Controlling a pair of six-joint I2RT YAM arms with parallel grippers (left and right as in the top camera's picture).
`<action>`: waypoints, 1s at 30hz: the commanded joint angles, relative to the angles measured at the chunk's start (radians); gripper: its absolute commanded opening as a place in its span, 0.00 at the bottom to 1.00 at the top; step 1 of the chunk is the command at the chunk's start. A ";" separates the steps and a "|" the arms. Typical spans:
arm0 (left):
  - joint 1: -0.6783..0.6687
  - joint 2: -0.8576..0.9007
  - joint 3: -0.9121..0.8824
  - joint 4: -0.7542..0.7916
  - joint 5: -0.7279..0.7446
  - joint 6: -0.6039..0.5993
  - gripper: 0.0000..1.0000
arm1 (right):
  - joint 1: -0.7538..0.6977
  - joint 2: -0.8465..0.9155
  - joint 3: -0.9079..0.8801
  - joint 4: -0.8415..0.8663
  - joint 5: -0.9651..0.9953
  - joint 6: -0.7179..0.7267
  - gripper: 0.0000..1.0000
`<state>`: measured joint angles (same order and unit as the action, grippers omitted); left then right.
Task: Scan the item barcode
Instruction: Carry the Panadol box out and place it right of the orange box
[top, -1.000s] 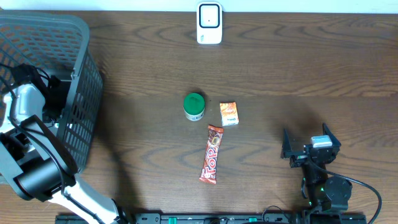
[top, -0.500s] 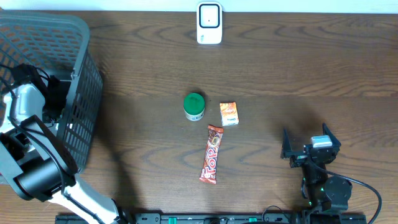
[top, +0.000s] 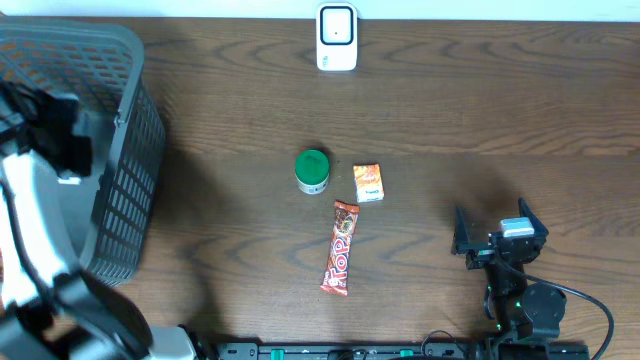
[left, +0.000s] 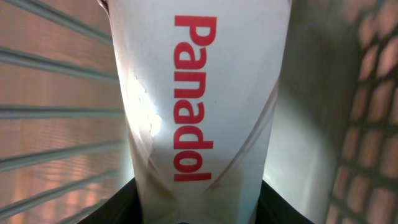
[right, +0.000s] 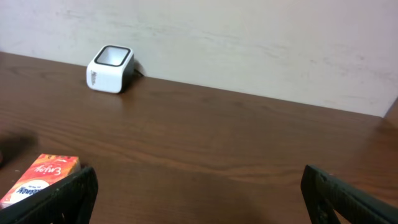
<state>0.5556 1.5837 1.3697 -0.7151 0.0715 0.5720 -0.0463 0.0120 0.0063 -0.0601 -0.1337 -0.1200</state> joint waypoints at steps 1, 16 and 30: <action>0.006 -0.113 0.025 0.021 0.008 -0.086 0.43 | 0.009 -0.005 -0.001 -0.004 0.005 0.011 0.99; -0.055 -0.423 0.025 0.005 0.691 -0.186 0.43 | 0.010 -0.005 -0.001 -0.004 0.005 0.011 0.99; -0.558 -0.368 0.010 -0.100 0.699 -0.124 0.43 | 0.010 -0.005 -0.001 -0.004 0.005 0.011 0.99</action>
<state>0.0734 1.1877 1.3781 -0.8078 0.8043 0.4187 -0.0463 0.0120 0.0063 -0.0601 -0.1333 -0.1200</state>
